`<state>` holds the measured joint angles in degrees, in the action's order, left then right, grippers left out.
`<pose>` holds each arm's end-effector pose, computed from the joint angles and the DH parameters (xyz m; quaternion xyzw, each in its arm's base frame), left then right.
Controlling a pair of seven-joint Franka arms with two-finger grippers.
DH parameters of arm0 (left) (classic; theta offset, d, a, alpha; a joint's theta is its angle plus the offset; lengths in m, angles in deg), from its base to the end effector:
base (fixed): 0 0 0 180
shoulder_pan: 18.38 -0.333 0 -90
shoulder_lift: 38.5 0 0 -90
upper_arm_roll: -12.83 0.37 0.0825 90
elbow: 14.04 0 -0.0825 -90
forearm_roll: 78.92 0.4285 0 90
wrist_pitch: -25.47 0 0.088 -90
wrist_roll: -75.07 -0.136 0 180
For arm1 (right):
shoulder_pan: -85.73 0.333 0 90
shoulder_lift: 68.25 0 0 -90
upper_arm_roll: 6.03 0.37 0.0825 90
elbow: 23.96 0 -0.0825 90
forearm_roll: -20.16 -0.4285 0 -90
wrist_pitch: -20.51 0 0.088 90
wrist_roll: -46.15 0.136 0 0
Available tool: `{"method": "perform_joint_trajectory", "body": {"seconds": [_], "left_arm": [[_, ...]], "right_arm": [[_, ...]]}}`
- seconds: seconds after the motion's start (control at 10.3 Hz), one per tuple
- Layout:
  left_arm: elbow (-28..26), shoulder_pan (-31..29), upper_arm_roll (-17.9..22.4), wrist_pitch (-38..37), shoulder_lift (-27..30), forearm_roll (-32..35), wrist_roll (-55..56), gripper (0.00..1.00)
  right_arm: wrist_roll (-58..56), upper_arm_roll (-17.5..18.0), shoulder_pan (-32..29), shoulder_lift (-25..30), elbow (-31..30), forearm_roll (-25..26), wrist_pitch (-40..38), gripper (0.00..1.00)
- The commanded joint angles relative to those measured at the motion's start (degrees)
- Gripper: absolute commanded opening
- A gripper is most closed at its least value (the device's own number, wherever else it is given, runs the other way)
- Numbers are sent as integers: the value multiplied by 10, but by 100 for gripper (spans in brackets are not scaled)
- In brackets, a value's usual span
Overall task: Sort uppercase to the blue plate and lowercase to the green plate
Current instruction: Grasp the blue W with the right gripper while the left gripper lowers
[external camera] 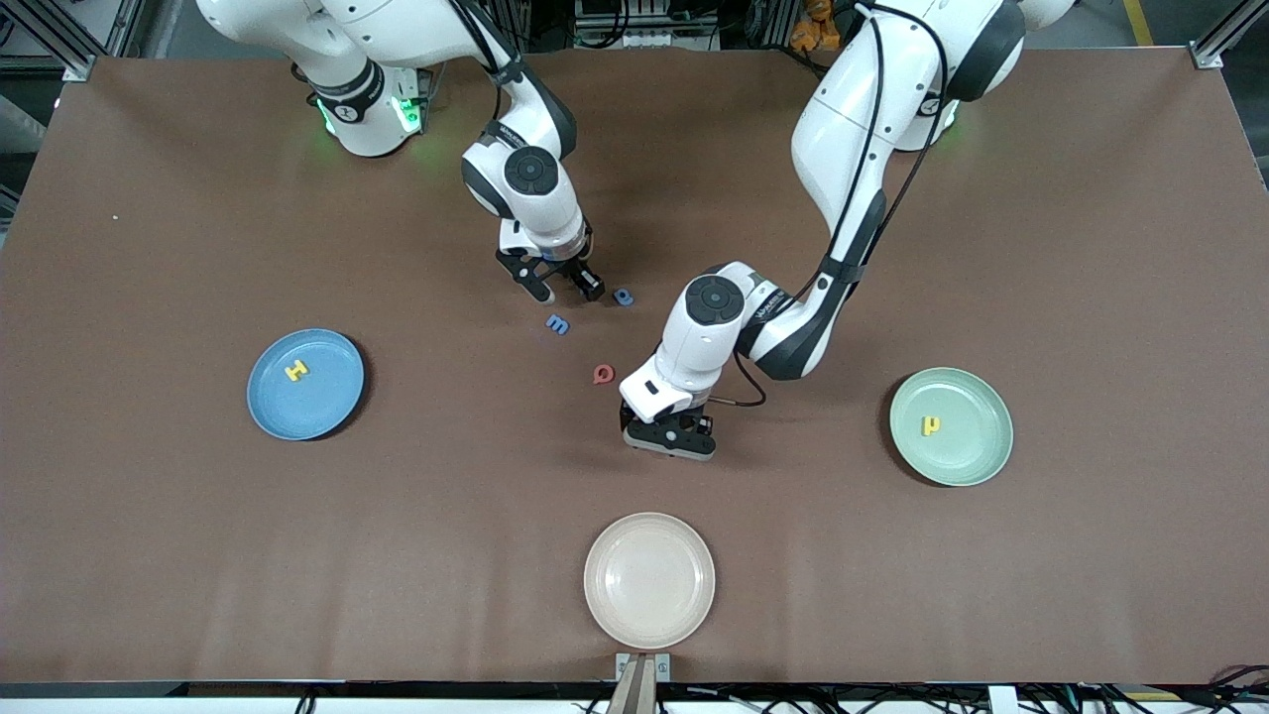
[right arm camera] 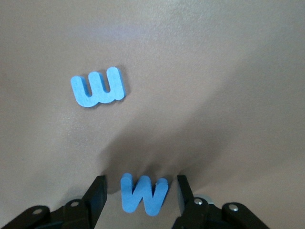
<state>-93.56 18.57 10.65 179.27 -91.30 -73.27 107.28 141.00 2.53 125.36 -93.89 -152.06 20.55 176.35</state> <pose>0.6621 -0.5310 0.1695 0.9783 -0.0884 0.1611 0.0958 0.3922 0.4433 0.1534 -0.9157 0.4002 0.0224 0.0294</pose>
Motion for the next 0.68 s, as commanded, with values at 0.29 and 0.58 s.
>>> {"method": "perform_joint_trajectory", "body": {"seconds": [0.29,0.58], "left_arm": [[17,8,-3,-9,-16,3,23,61],[25,12,-3,-9,-20,3,37,61]], "right_arm": [[14,6,-2,-12,12,10,-4,47],[9,6,-2,-12,12,11,-4,32]]}}
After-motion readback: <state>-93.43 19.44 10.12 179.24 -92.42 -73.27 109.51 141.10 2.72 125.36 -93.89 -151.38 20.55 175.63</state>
